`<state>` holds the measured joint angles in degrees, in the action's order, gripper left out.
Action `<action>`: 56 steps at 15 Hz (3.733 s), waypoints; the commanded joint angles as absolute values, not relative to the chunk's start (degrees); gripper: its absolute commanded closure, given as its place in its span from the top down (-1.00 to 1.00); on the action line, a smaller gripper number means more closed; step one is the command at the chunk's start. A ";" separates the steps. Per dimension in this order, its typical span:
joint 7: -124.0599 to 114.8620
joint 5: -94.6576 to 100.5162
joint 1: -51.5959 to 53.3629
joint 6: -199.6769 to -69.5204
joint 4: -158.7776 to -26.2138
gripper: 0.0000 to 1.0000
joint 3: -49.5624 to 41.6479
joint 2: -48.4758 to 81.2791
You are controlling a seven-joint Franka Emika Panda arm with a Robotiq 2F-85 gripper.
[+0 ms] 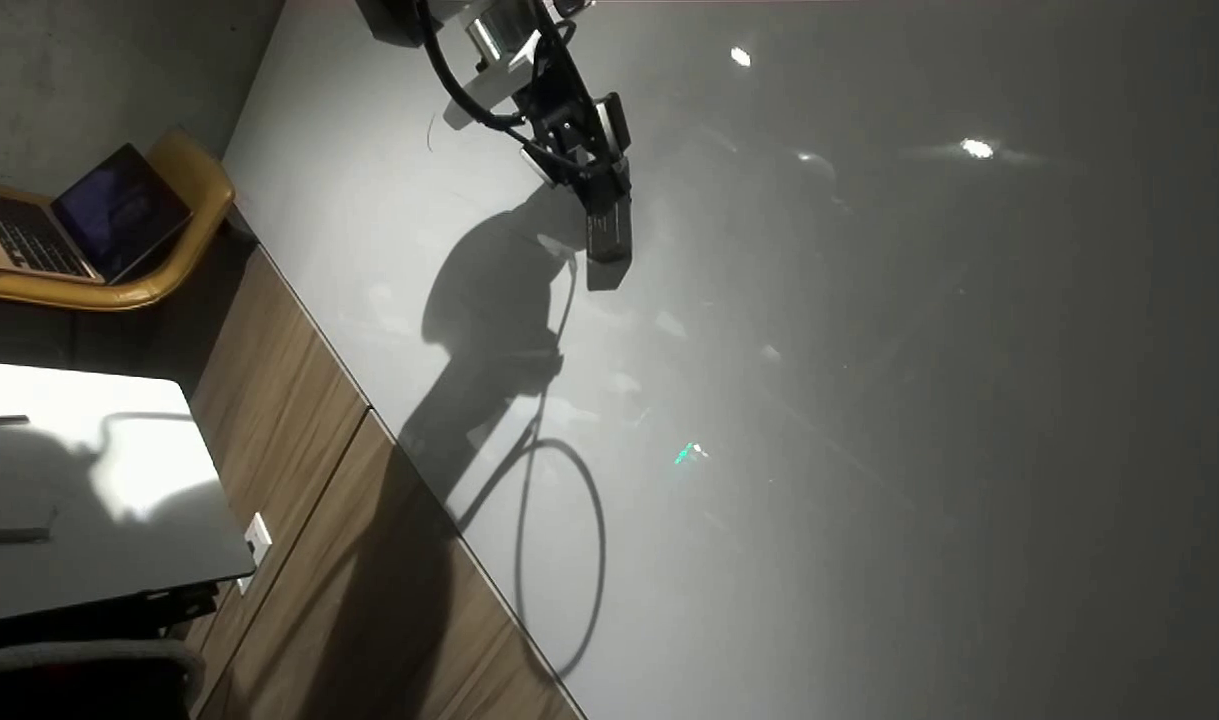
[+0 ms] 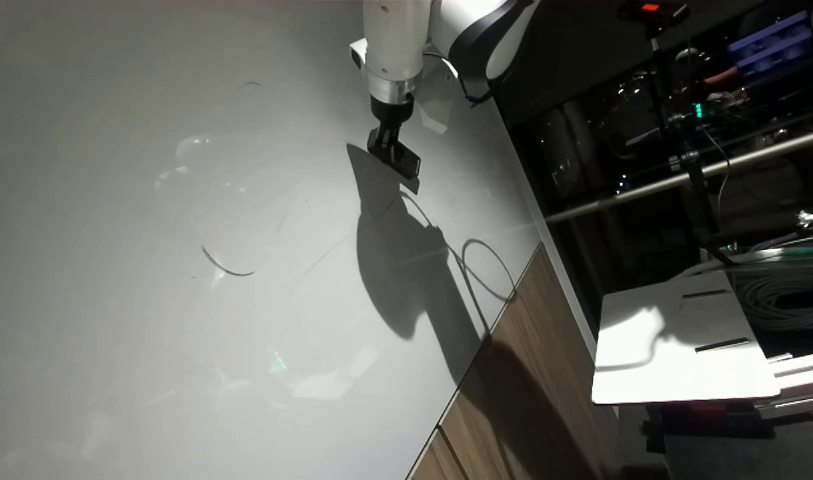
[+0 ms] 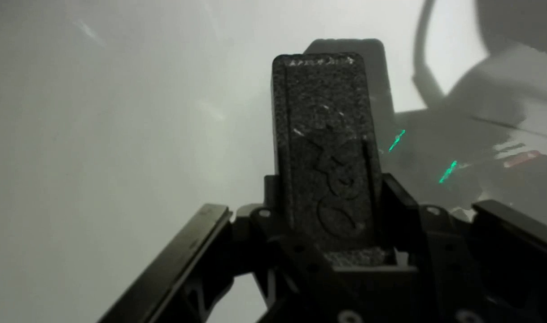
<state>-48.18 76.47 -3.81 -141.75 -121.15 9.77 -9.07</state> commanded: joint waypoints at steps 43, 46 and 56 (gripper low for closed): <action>-70.92 73.32 24.32 -133.38 -86.26 -0.42 17.52 23.75; -67.93 73.12 27.04 -132.46 -81.14 -0.42 17.25 26.40; -58.00 67.36 25.23 -130.28 -86.67 -0.42 13.91 18.61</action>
